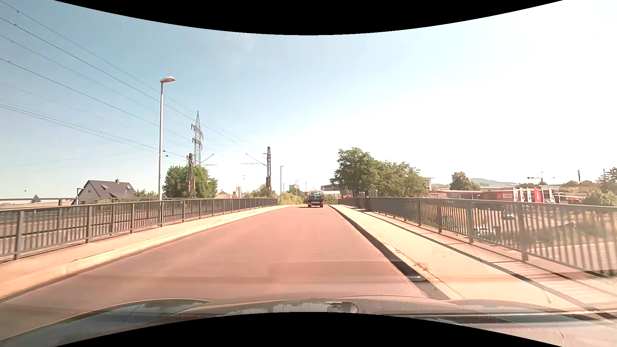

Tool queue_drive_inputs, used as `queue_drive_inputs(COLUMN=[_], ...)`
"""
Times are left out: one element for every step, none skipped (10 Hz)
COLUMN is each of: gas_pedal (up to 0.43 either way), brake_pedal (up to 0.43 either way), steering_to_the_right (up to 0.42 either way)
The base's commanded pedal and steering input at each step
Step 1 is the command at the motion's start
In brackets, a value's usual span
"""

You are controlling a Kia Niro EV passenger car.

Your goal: Follow the waypoints while adhering to traffic rules and regulations

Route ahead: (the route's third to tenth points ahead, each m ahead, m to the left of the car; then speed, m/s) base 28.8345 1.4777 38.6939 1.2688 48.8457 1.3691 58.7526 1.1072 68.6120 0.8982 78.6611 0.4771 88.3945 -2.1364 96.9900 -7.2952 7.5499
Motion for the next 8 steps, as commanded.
queue_drive_inputs(gas_pedal=[0.118, 0.118, 0.118, 0.118, 0.118, 0.118, 0.118, 0.118], brake_pedal=[0.0, 0.0, 0.0, 0.0, 0.0, 0.0, 0.0, 0.0], steering_to_the_right=[0.007, 0.006, 0.003, 0.003, 0.003, 0.003, 0.003, 0.003])
